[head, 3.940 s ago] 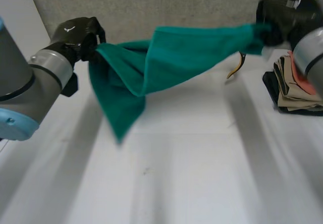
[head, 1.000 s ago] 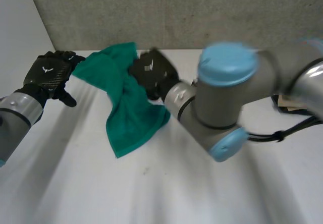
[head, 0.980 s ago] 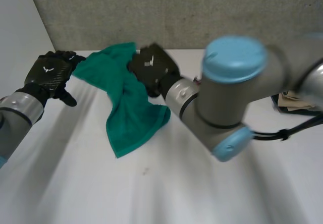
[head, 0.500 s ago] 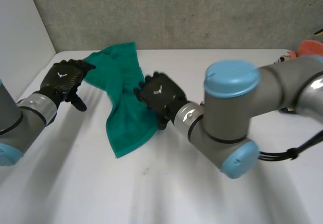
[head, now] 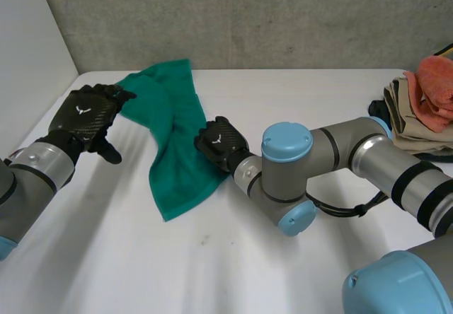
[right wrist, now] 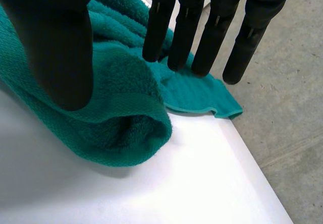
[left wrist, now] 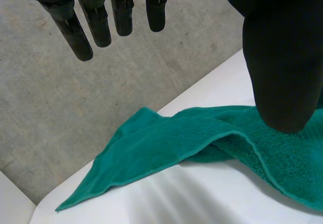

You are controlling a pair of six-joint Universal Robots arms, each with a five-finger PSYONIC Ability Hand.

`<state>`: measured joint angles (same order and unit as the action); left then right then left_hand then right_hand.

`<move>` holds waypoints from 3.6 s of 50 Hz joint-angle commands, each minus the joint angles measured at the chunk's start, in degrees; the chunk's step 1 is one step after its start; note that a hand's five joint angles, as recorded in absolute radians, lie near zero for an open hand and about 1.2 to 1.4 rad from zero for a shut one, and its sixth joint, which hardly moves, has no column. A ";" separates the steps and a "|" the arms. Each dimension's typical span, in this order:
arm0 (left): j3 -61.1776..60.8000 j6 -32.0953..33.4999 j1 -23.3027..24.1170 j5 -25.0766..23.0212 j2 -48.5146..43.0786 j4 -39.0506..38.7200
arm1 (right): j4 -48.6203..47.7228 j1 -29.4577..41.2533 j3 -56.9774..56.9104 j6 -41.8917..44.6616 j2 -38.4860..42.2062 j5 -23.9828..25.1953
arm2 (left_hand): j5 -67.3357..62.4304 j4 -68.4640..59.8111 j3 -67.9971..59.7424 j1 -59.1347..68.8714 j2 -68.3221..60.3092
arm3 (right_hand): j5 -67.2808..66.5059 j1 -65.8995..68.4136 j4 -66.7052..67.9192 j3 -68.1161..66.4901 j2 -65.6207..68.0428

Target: Fold the laundry.

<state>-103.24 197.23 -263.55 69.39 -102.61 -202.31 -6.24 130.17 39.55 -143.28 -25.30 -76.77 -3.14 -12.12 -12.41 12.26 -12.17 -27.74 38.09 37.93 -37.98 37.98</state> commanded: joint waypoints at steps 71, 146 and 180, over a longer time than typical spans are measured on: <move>-0.02 -4.04 9.64 5.40 7.68 3.67 | 7.03 -24.08 38.16 -22.75 -48.81 0.92 | -66.86 -67.88 -67.59 67.74 -67.83 | -42.26 41.91 42.07 -42.02 42.02; -1.35 -11.25 -3.28 3.91 7.93 14.23 | 2.46 -16.96 54.76 -11.58 -44.75 -3.47 | -66.86 -67.88 -67.59 67.74 -67.83 | 19.22 -19.57 -19.42 19.46 -19.47; -2.32 -11.60 0.93 3.47 31.68 13.79 | 13.71 0.61 42.63 -29.51 -30.43 2.24 | -66.86 -67.88 -67.59 67.74 -67.83 | -14.55 14.19 14.35 -14.30 14.30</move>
<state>-106.45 185.86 -263.86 72.77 -70.68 -188.33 9.39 129.16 83.26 -172.42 -59.71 -73.35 -55.86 -68.63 -68.16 67.25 -68.49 -6.23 16.39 16.00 -16.09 16.07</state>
